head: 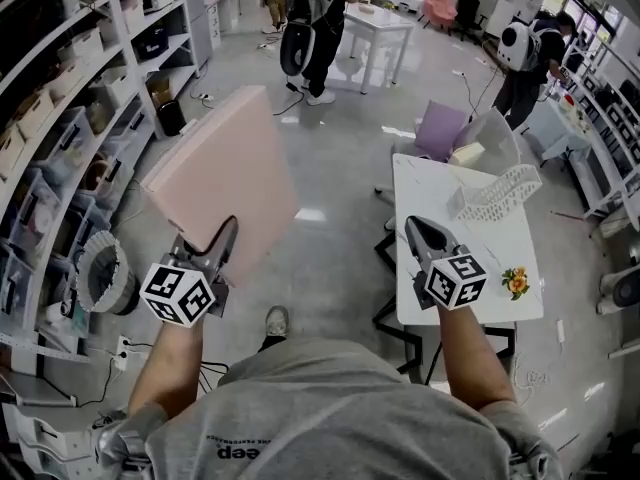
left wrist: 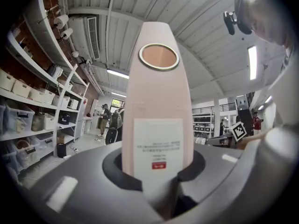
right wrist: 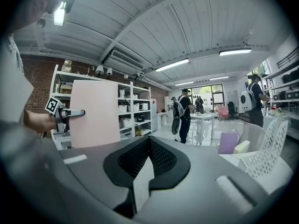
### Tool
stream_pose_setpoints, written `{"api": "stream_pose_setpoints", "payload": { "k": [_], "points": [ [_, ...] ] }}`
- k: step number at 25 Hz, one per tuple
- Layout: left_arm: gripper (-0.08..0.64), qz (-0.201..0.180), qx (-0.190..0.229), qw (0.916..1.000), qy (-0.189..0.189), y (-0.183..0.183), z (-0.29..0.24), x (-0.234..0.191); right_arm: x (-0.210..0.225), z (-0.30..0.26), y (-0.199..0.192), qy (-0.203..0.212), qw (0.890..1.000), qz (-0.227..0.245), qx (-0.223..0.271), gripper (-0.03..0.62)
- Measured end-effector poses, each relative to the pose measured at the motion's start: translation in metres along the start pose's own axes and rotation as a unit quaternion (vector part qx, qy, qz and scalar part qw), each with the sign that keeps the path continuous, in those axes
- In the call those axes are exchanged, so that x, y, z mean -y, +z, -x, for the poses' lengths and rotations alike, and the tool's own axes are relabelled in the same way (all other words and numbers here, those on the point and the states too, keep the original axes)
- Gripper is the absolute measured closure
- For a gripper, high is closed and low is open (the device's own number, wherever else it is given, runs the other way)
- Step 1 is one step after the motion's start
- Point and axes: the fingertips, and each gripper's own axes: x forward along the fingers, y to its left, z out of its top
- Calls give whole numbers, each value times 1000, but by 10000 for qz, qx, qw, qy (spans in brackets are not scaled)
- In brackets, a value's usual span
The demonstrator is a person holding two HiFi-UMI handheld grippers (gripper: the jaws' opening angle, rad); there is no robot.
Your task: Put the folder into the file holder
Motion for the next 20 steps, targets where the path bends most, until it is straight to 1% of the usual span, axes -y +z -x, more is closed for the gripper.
{"api": "stream_pose_setpoints", "payload": {
  "k": [5, 11, 15, 18, 20],
  "points": [
    [371, -1, 25, 9995, -302, 12, -71, -69, 11, -82, 13, -181, 9998, -59, 57, 588],
    [371, -12, -90, 9978, -664, 32, -153, -148, 25, -180, 48, -384, 9990, -101, 223, 588],
    [371, -24, -116, 9965, -833, 43, -196, -186, 40, -228, 61, -510, 9981, -171, 292, 588],
    [371, 31, -131, 9961, -871, 49, -224, -206, 56, -255, 67, -560, 9980, -194, 219, 588],
    [371, 67, -151, 9961, -871, 46, -237, -221, 61, -271, 65, -579, 9979, -210, 179, 588]
  ]
}}
